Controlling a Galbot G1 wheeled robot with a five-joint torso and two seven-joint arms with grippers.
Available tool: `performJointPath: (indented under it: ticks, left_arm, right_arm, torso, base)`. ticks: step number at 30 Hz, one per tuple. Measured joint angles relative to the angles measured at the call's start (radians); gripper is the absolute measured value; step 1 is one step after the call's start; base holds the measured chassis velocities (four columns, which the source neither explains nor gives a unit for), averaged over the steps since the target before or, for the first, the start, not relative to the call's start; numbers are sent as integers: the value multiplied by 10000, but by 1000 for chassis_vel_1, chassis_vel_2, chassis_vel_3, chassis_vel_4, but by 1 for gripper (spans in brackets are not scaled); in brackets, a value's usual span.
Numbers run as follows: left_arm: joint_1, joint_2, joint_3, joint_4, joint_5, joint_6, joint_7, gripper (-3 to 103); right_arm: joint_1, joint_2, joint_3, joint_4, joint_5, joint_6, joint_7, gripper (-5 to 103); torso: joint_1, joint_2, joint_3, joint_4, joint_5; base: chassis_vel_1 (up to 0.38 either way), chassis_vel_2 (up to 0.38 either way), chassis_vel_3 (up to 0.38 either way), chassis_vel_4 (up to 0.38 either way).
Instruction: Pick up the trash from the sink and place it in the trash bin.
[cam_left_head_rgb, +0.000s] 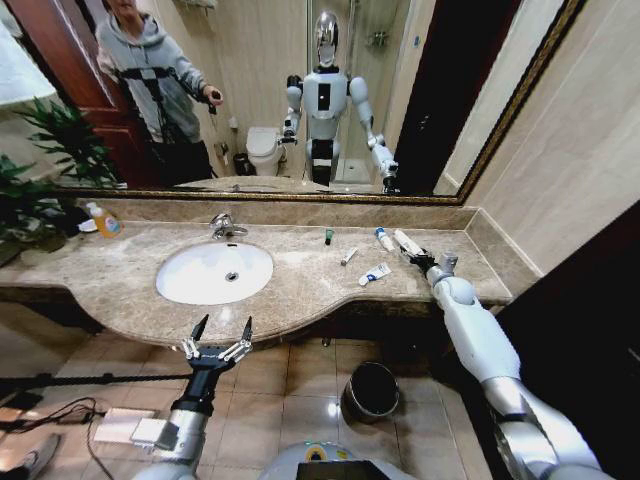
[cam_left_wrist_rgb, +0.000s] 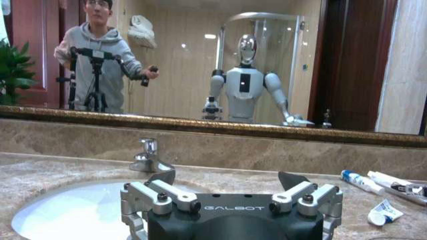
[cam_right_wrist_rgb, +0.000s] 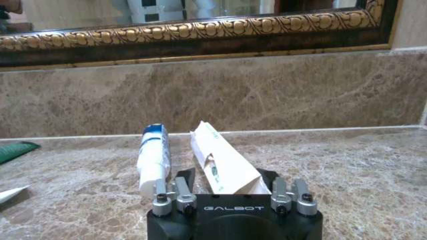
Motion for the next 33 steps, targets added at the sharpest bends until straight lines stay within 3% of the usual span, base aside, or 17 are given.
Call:
performJointPath:
  ticks: [1,2,5,8,13,14,17,20,22,23,33]
  left_arm:
    - [0,0,0,0,0,0,0,100]
    - [0,0,0,0,0,0,0,100]
    - [0,0,0,0,0,0,0,100]
    - [0,0,0,0,0,0,0,100]
    - [0,0,0,0,0,0,0,100]
    - [0,0,0,0,0,0,0,100]
    - [0,0,0,0,0,0,0,100]
    - [0,0,0,0,0,0,0,100]
    - [0,0,0,0,0,0,0,100]
    - [0,0,0,0,0,0,0,100]
    - [0,1,0,0,0,0,0,100]
  right_arm:
    - [3,-4,-2,0,0,4,14,62]
    - [2,-16,-13,0,0,10,15,54]
    - [-11,-56,-55,11,54,14,23,54]
    - [-46,-68,-58,92,124,0,56,38]
    - [-47,-52,1,113,125,-8,80,30]
    - [-58,-52,30,160,125,-19,95,22]
    - [-86,-55,72,240,126,-47,108,22]
    - [-116,-48,129,311,111,-80,132,7]
    - [-151,-26,177,376,96,-106,151,7]
    - [-194,-10,218,448,91,-134,177,1]
    - [-876,-93,588,1488,256,-380,365,0]
  torso:
    - [0,0,0,0,-1]
    - [0,0,0,0,0]
    - [0,0,0,0,0]
    - [0,0,0,0,0]
    - [0,0,0,0,0]
    - [0,0,0,0,0]
    - [0,0,0,0,0]
    - [0,0,0,0,0]
    - [0,0,0,0,0]
    - [0,0,0,1,0]
    - [0,0,0,1,1]
  base:
    - [0,0,0,0]
    - [0,0,0,0]
    - [0,0,0,0]
    - [0,0,0,0]
    - [0,0,0,0]
    - [0,0,0,0]
    - [0,0,0,0]
    - [0,0,0,0]
    - [0,0,0,0]
    - [0,0,0,0]
    - [0,0,0,0]
